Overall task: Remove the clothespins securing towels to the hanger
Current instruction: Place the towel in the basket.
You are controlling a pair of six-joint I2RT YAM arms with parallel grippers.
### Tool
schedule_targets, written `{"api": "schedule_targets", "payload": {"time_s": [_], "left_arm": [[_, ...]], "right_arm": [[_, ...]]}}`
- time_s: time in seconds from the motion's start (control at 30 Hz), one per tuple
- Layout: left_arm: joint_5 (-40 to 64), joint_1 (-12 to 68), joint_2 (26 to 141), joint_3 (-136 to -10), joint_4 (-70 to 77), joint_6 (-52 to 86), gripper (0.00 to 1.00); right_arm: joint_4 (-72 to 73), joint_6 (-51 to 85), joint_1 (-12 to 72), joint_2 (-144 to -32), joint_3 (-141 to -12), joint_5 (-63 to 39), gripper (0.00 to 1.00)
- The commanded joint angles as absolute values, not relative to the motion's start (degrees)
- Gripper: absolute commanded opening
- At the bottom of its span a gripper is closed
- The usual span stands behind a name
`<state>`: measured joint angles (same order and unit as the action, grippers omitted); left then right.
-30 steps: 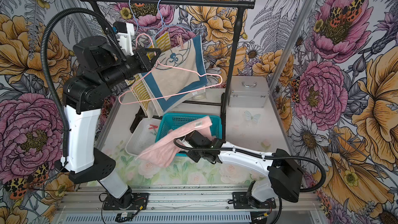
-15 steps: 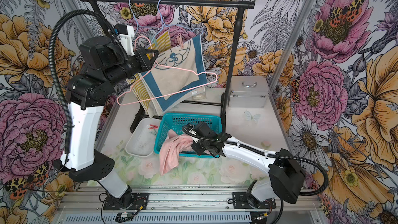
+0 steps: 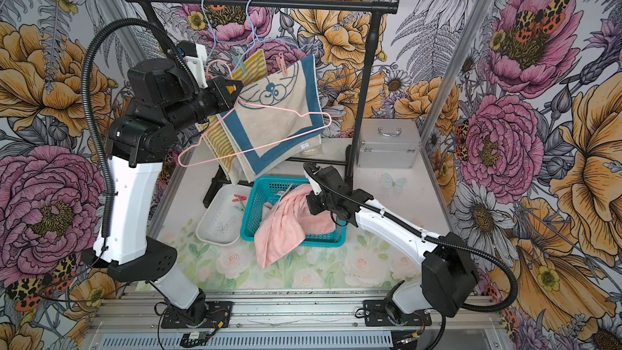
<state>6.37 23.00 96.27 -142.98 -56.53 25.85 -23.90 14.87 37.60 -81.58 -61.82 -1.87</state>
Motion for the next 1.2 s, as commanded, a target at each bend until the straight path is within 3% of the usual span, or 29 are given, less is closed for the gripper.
{"api": "schedule_targets", "payload": {"time_s": [0.0,0.23,0.3,0.37,0.53,0.9,1.17], "left_arm": [[5.6,22.4,93.7,-142.6,-54.5,26.9,0.0],[5.9,22.2,93.8,-141.2,-54.4,26.9,0.0],[6.1,22.1,93.9,-140.8,-54.5,26.9,0.0],[6.2,22.0,94.0,-140.2,-54.3,26.9,0.0],[6.3,21.8,94.3,-138.8,-54.0,26.9,0.0],[6.9,20.2,94.2,-137.4,-53.4,27.1,0.0],[7.7,19.2,92.6,-134.8,-52.1,27.4,0.0]], "right_arm": [[-22.0,19.8,36.2,-81.3,-61.9,3.5,0.0],[-22.1,23.2,34.1,-79.4,-59.6,3.9,0.02],[-21.7,23.3,34.3,-77.5,-58.7,1.9,0.22],[-21.8,23.1,35.1,-75.3,-58.0,0.7,0.37],[-22.0,21.4,39.1,-69.8,-56.7,-0.9,0.59],[-23.3,21.7,51.9,-79.0,-60.6,-5.6,0.58],[-23.2,24.2,53.7,-90.3,-64.6,-10.8,0.53]]}}
